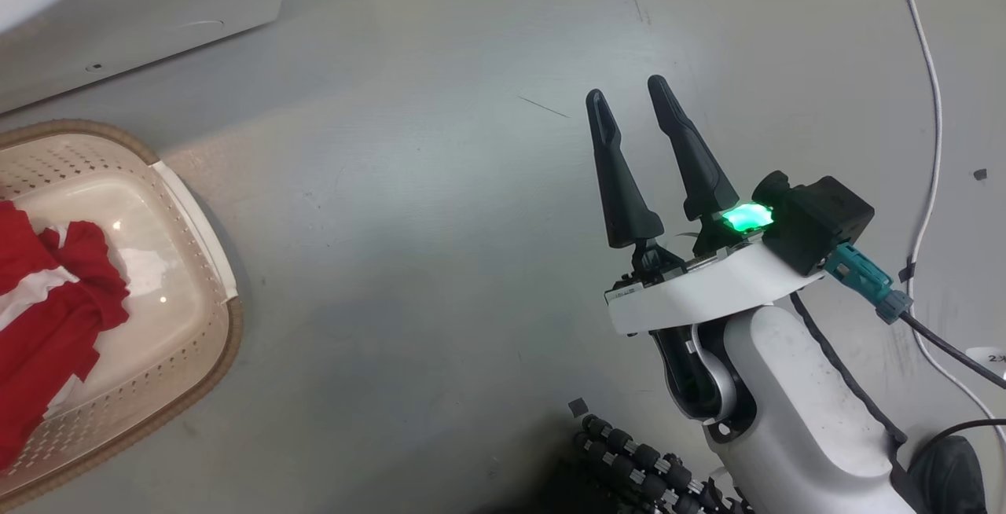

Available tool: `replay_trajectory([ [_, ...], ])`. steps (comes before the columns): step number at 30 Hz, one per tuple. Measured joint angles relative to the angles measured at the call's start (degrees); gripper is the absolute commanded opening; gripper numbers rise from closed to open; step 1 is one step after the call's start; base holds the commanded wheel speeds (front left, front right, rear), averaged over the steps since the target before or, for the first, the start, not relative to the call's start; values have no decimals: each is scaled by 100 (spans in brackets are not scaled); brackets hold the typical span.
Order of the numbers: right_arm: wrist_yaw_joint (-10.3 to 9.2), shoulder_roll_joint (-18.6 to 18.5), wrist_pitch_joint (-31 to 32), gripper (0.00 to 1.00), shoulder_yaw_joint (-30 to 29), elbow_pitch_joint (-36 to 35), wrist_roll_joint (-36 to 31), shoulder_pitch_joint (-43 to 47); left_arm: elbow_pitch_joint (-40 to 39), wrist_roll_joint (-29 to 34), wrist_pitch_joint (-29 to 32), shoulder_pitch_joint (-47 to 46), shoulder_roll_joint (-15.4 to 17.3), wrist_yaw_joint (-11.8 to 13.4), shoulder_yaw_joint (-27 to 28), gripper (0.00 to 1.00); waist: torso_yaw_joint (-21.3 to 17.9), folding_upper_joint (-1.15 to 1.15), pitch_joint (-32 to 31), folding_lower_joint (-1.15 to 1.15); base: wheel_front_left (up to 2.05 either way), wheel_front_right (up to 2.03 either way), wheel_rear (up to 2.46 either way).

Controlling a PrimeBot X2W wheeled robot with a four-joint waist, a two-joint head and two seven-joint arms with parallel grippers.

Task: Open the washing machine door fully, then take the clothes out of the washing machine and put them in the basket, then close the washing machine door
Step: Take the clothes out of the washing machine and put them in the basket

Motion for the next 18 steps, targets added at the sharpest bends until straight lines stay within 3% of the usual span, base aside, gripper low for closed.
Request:
replay_trajectory([
  [7,0,1,0,100,11,-1,9,-43,160,4,328,-86,47,51,13,100,-22,0,22,0,0,0,0],
  [8,0,1,0,100,11,-1,10,-48,167,4,370,-112,46,52,13,86,-24,0,24,0,0,0,0],
  [9,0,1,0,100,11,-1,10,-54,178,4,416,-131,46,58,12,47,-26,0,26,0,0,0,0],
  [10,0,2,0,100,11,-1,10,-62,182,4,456,-144,46,58,13,29,-27,0,28,0,0,0,0],
  [11,0,2,0,100,11,-1,10,-73,182,4,480,-157,47,69,13,0,-28,0,29,0,0,0,0],
  [18,0,2,0,100,26,-1,9,-105,160,4,535,-195,46,101,10,0,-30,0,34,0,0,0,0],
])
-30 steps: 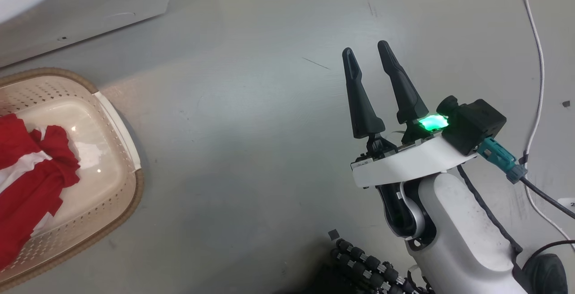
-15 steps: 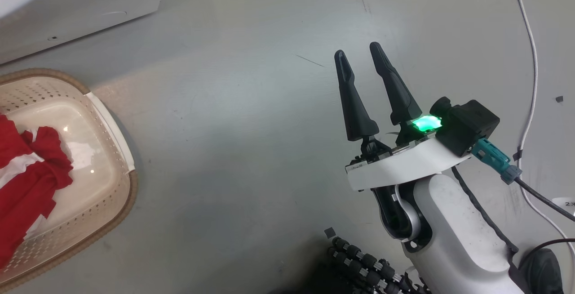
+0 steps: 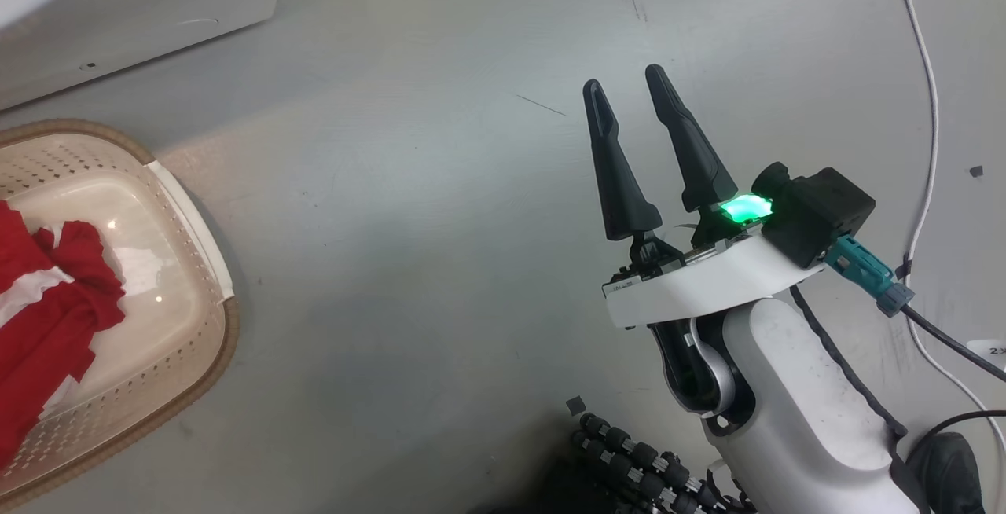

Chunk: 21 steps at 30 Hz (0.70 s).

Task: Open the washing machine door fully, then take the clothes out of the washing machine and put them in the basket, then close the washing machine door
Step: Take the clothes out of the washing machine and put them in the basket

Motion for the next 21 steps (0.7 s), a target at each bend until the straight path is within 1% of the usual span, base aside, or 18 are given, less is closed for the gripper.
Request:
replay_trajectory([
  [5,0,0,0,100,9,0,0,-2,-43,-1,-80,-6,0,0,-5,0,3,0,5,0,0,0,0],
  [14,0,0,0,100,9,0,-1,-44,-249,-5,-458,-34,-33,0,-5,0,41,0,7,0,0,0,0],
  [16,0,0,0,100,-2,2,-5,-60,-289,-27,-573,-34,-67,1,1,0,60,0,0,0,0,0,0],
  [21,0,-1,0,100,-27,22,-53,-101,-379,-115,-951,-17,-283,70,58,0,132,0,-57,0,0,0,0],
])
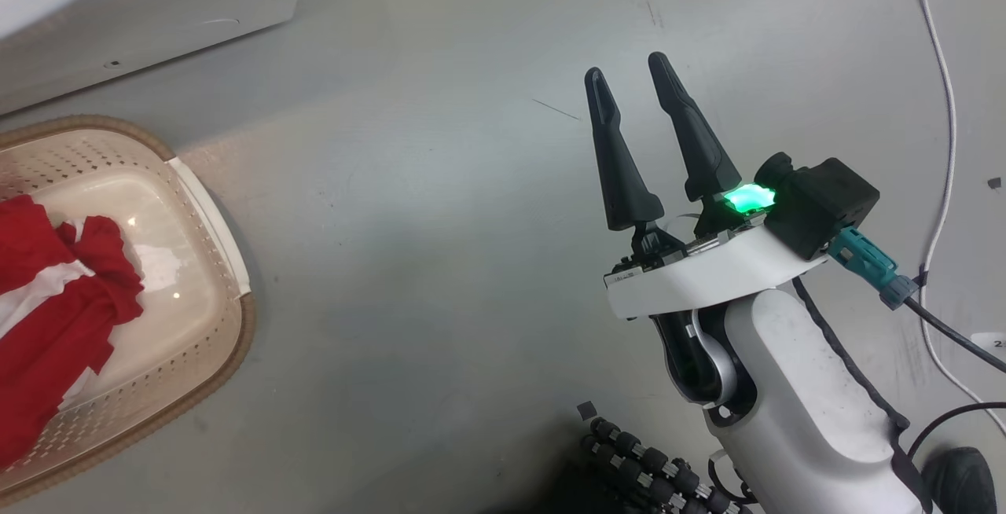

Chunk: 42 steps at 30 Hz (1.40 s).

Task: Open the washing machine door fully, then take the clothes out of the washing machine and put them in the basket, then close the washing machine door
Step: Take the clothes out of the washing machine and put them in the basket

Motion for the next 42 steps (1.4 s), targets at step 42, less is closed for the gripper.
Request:
replay_trajectory([
  [42,12,-22,0,100,-517,867,-1235,425,-1975,-712,-3353,2714,-2162,359,-54,0,1246,0,-1454,0,0,0,0],
])
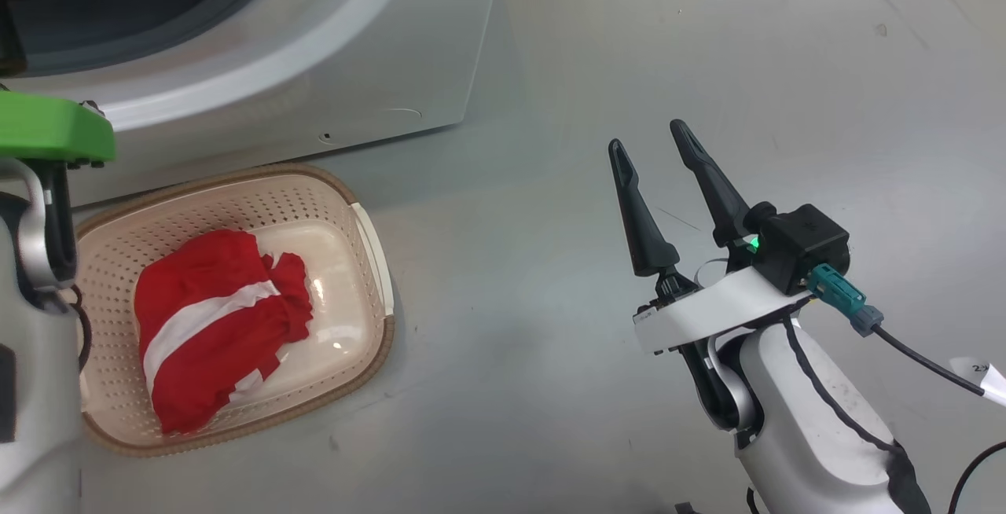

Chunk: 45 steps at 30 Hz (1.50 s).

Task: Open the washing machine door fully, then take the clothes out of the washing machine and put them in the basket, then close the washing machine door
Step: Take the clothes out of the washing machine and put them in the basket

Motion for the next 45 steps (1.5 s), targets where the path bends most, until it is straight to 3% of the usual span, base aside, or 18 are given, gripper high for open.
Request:
replay_trajectory([
  [12,55,-5,0,100,-121,190,-148,343,-739,1,-477,425,-219,84,-24,0,295,0,-665,0,0,0,0],
  [26,108,-15,0,100,-212,203,-199,531,-1569,9,-544,1028,-391,171,-33,0,523,0,-1149,0,0,0,0],
  [45,114,-19,0,100,-405,4,-277,633,-1077,-165,29,2664,-858,224,-225,0,619,0,-1002,0,0,0,0],
])
